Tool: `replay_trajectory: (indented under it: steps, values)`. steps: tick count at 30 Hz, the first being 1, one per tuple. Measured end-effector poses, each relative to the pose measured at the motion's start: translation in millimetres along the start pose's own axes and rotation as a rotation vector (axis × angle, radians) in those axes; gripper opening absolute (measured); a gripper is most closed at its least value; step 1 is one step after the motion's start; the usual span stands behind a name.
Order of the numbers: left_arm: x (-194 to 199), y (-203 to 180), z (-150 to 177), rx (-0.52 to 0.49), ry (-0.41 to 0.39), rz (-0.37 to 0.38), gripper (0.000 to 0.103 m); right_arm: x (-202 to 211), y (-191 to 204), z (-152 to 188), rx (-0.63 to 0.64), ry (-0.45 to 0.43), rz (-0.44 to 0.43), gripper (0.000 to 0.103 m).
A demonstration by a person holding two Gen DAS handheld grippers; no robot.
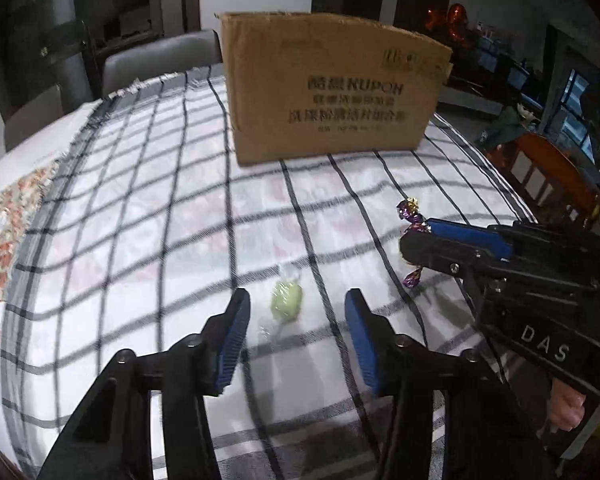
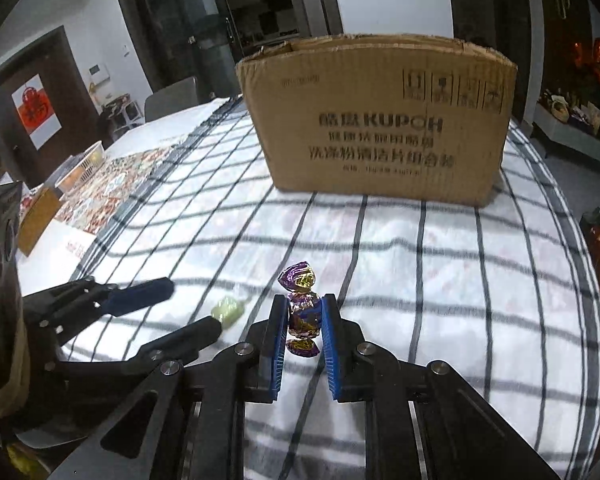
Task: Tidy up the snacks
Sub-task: 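Grasp the pale green candy with the left gripper, then carry the purple and green candies over the box and open both grippers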
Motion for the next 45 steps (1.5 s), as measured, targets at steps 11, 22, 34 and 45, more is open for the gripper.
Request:
replay_trajectory:
  steps: [11, 22, 34, 45]
  values:
    - [-29, 4, 1, -0.03, 0.055, -0.021, 0.028, -14, -4, 7, -0.04, 0.036, 0.003, 0.018]
    - [-38, 5, 5, -0.019, 0.072, -0.029, 0.02, -17, -1, 6, -0.04, 0.045, -0.003, 0.018]
    - [31, 12, -28, 0.044, -0.067, -0.079, 0.02, 13, 9, -9, -0.048, -0.012, -0.057, 0.018]
    - [71, 6, -83, 0.031, -0.178, -0.05, 0.02, 64, 14, -63, -0.034, -0.177, -0.075, 0.018]
Point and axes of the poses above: each gripper's, at about its wrist camera, not at the fingertips, and x roughly against the way its jaws point, y to its left, z to its underside, the point moved 8 cm from there along -x, roughly the way its jaws point, and after that the axes turned 10 degrees about -x, right-handed, at the moved point
